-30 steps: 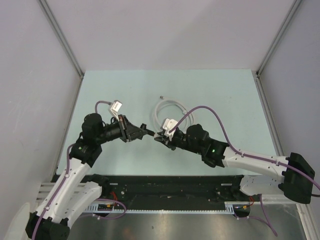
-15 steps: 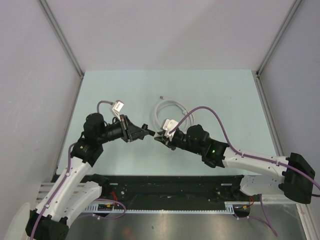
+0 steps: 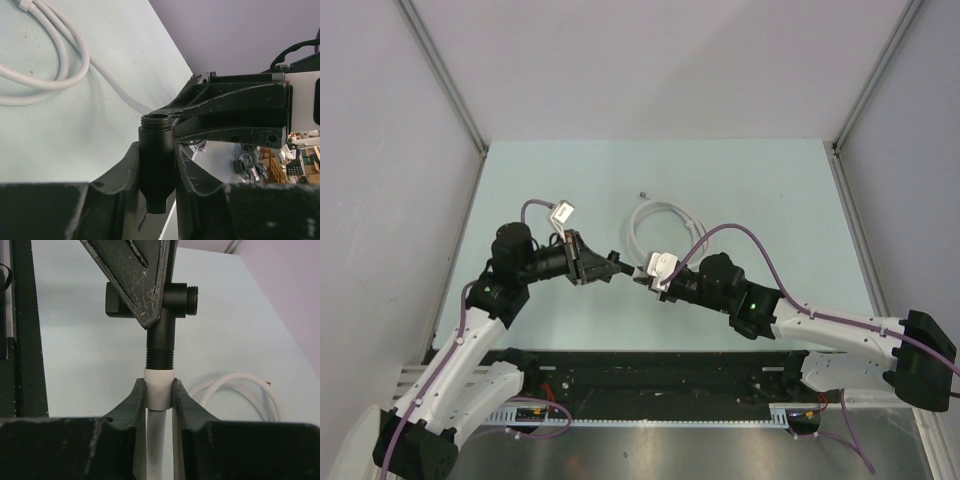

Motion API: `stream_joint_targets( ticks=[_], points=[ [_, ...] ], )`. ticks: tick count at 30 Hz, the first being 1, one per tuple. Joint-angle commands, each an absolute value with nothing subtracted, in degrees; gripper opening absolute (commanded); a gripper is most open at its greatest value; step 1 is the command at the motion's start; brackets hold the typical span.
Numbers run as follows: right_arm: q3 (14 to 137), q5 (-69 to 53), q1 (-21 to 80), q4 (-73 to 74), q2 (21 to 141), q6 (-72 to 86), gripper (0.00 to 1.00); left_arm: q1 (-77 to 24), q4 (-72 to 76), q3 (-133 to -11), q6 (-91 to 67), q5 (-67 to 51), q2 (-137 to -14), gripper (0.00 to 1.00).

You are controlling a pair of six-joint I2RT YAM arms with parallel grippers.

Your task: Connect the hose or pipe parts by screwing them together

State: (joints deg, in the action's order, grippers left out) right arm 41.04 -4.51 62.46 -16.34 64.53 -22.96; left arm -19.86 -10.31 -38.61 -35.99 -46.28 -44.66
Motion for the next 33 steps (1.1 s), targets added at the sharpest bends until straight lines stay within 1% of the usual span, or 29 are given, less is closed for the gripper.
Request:
stream_joint_targets(
  ticks=[1, 4, 10, 14, 19, 26, 30, 33],
  points=[
    [42.4, -5.4, 63.1, -25.0, 62.3, -26.9, 0.00, -20.5, -9.8, -38.8, -36.0, -50.9, -45.2, 0.00],
    [42.3, -6.5, 63.5, -25.8, 62.6, -26.1, 0.00, -20.5, -9.8, -39.1, -36.6, -51.5, -45.4, 0.00],
    [42.2, -1.8, 64.1, -29.8, 64.1, -26.1, 0.00, -20.7, -9.5, -38.6, -36.9, -53.8, -46.5, 0.00],
    [41.9, -0.4, 64.2, -29.9, 64.1, -27.6, 0.00, -20.6, -9.4, -38.6, -36.4, -55.0, -47.8, 0.00],
    [41.5, -1.0, 64.5, -28.6, 63.0, -28.8, 0.00, -20.7, -9.4, -38.8, -35.9, -53.2, -49.2, 0.00],
    [41.6, 2.6, 65.3, -29.6, 64.0, -28.4, 0.00, -21.1, -9.5, -40.0, -35.5, -52.6, -52.1, 0.00],
    [41.7, 0.8, 64.7, -29.4, 64.7, -25.8, 0.00, -22.7, -9.4, -40.9, -35.1, -52.6, -53.4, 0.00],
    [41.7, -5.4, 62.6, -29.1, 63.9, -22.6, 0.00, -24.2, -9.4, -41.4, -31.8, -53.7, -55.0, 0.00]
  ],
)
